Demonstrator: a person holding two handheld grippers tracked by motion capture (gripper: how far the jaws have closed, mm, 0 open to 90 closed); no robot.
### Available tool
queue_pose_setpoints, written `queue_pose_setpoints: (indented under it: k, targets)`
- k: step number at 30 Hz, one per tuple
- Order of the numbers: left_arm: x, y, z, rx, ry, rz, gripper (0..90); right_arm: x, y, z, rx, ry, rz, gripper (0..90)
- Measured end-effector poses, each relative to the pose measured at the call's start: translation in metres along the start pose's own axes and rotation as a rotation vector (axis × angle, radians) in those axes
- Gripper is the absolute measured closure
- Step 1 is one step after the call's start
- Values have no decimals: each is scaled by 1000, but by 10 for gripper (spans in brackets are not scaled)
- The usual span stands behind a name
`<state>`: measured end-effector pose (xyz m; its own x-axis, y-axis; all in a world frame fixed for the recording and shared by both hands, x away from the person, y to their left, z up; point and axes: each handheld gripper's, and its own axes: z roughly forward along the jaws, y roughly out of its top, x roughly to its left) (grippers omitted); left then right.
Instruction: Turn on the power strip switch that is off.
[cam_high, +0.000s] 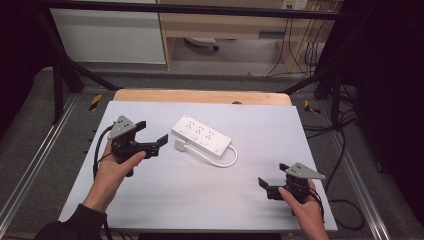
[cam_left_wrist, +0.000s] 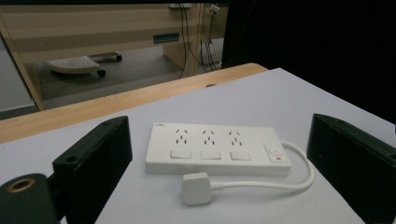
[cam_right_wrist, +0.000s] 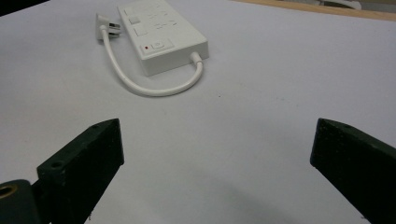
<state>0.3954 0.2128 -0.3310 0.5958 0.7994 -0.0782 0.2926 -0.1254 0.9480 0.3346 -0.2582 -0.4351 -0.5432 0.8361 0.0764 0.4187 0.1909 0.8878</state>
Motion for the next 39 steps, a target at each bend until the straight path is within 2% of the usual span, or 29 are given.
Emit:
queue_pose_setpoints:
  k: [18, 39]
  targets:
    - [-2, 8, 38, -10, 21, -4, 71, 1, 1, 0, -7, 5, -3, 32]
    - [5, 6, 57, -9, 55, -6, 81, 3, 1, 0, -10, 11, -1, 31]
